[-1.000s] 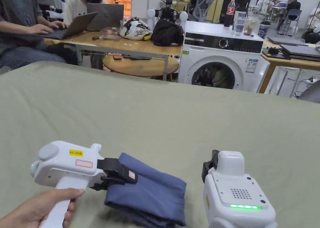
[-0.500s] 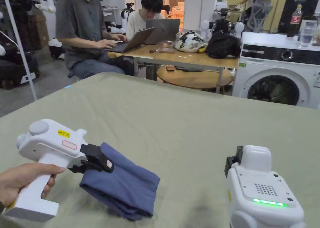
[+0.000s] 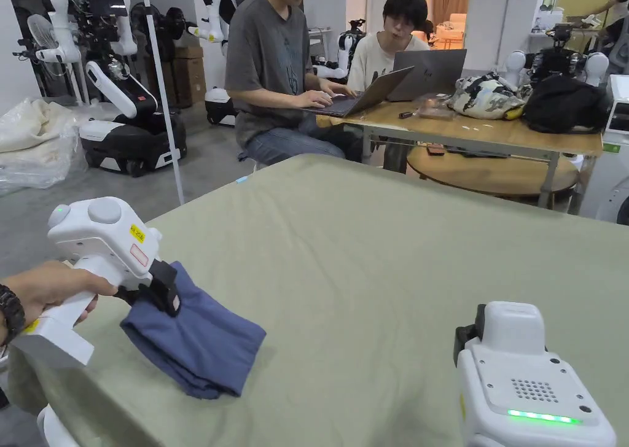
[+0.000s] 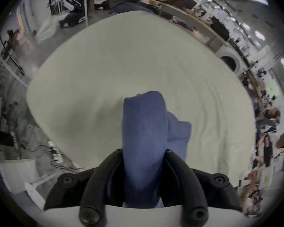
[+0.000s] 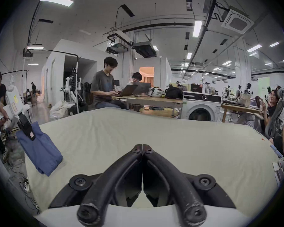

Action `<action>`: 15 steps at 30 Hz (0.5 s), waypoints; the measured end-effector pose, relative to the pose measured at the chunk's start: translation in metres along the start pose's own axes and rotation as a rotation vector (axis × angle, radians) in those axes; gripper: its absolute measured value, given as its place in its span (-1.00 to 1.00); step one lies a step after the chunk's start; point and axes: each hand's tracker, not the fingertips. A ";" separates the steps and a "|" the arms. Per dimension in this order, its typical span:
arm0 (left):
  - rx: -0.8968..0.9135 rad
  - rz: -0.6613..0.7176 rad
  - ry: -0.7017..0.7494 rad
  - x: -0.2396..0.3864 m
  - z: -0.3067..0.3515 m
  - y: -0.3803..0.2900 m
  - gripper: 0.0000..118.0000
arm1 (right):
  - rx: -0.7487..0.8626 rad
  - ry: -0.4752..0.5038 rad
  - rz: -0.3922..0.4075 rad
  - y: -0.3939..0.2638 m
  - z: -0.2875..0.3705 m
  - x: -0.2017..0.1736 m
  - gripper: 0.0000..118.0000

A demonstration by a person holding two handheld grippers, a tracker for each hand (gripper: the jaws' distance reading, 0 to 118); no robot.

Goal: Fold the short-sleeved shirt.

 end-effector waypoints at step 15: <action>0.012 0.022 0.171 -0.029 -0.021 -0.004 -0.05 | -0.047 0.004 0.047 -0.008 -0.006 0.004 -1.00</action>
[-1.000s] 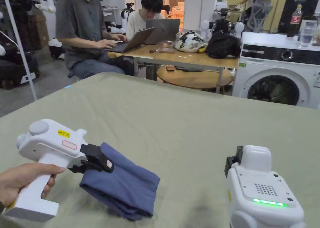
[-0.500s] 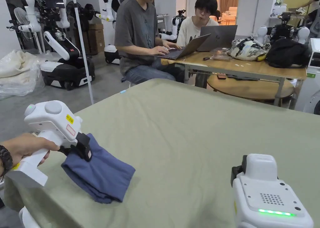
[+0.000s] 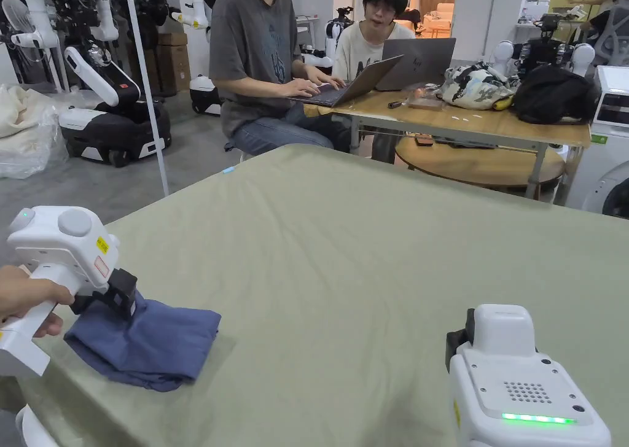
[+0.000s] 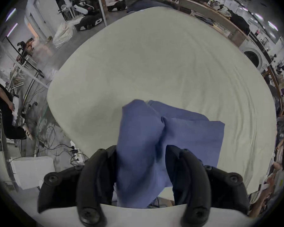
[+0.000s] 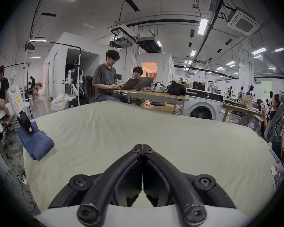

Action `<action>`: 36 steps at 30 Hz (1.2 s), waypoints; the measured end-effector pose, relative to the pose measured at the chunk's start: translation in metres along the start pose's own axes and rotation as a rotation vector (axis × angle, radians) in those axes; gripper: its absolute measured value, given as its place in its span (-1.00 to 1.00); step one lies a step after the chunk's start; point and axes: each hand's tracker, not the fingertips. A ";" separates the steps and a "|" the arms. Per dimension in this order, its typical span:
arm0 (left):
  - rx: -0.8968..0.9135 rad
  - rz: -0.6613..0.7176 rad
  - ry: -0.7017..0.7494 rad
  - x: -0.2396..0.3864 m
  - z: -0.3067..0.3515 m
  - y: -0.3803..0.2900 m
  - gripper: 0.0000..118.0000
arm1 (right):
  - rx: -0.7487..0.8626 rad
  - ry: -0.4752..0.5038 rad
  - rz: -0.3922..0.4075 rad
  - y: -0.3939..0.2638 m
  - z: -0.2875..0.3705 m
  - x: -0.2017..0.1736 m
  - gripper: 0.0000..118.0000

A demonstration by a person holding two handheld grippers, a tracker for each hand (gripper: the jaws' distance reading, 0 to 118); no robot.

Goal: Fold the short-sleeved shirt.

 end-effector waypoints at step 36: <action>1.004 -0.337 -0.324 0.423 0.049 -0.223 -0.66 | 0.020 -0.343 -0.125 -0.017 0.087 0.209 -1.00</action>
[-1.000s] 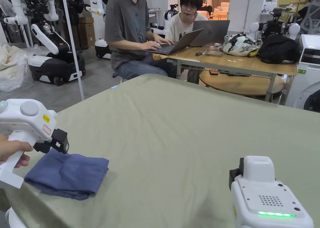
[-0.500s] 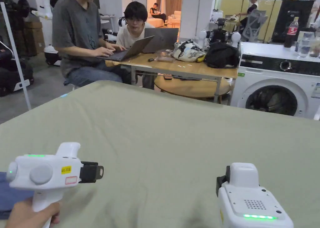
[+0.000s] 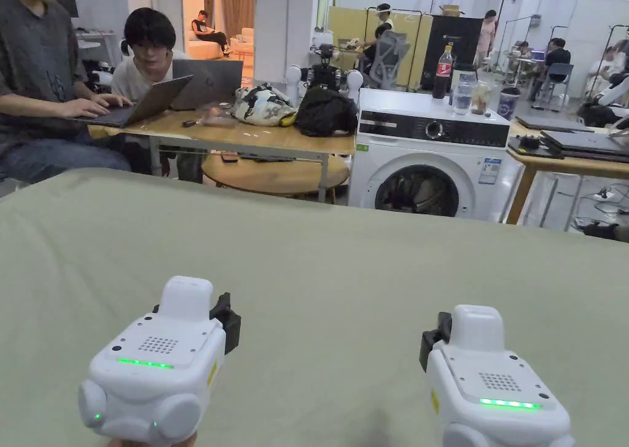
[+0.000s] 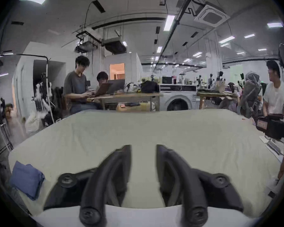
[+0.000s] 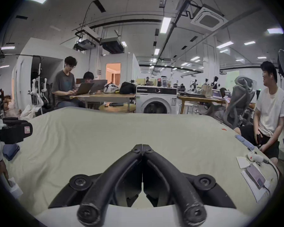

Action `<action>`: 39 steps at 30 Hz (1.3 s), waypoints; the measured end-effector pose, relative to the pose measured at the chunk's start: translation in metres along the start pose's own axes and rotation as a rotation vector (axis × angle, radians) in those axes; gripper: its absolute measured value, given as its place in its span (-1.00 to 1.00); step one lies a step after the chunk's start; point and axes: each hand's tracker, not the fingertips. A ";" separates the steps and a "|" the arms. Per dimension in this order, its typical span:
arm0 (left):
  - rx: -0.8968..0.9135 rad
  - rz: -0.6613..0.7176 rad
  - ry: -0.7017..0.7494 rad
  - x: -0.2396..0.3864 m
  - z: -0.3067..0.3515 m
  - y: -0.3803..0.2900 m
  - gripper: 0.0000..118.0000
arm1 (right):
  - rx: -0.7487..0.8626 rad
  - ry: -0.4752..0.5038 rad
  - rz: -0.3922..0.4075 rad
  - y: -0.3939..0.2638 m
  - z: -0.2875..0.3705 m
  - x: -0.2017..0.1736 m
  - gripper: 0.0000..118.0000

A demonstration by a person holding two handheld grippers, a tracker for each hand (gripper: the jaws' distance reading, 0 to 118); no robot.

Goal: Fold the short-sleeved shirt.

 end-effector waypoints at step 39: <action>0.056 0.027 -0.029 0.027 0.013 -0.001 -0.30 | 0.054 -0.028 -0.021 -0.006 0.013 0.011 -0.24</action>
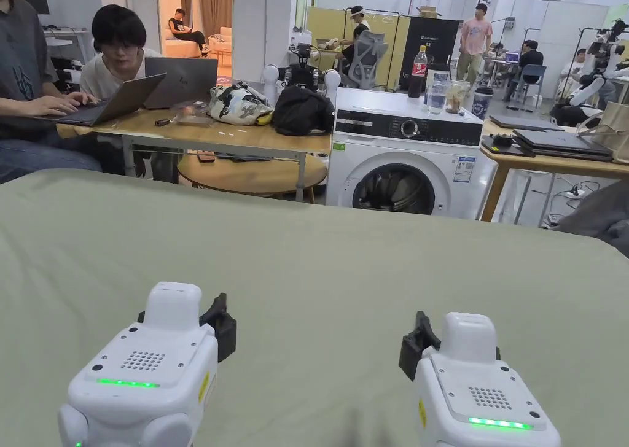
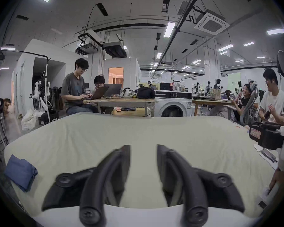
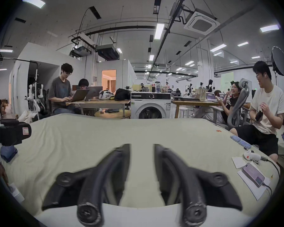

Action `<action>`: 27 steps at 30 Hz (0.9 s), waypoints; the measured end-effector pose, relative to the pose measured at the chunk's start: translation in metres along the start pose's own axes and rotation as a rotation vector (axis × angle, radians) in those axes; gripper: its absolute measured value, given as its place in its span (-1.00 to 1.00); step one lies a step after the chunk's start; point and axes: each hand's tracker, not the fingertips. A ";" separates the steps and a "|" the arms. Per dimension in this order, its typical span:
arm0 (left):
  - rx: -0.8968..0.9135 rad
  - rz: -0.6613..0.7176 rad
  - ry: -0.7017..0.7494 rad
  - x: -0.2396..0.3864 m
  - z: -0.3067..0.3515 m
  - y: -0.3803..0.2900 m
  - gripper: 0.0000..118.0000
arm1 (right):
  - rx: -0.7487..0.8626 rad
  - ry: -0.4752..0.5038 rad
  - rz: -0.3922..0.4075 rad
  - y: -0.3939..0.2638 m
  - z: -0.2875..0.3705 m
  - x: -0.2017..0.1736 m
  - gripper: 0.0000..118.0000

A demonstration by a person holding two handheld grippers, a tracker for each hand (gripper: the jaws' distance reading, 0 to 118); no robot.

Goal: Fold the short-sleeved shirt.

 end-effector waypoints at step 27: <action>0.084 0.080 -0.047 -0.009 -0.002 -0.001 0.25 | -0.008 -0.047 -0.040 -0.004 -0.012 0.013 0.43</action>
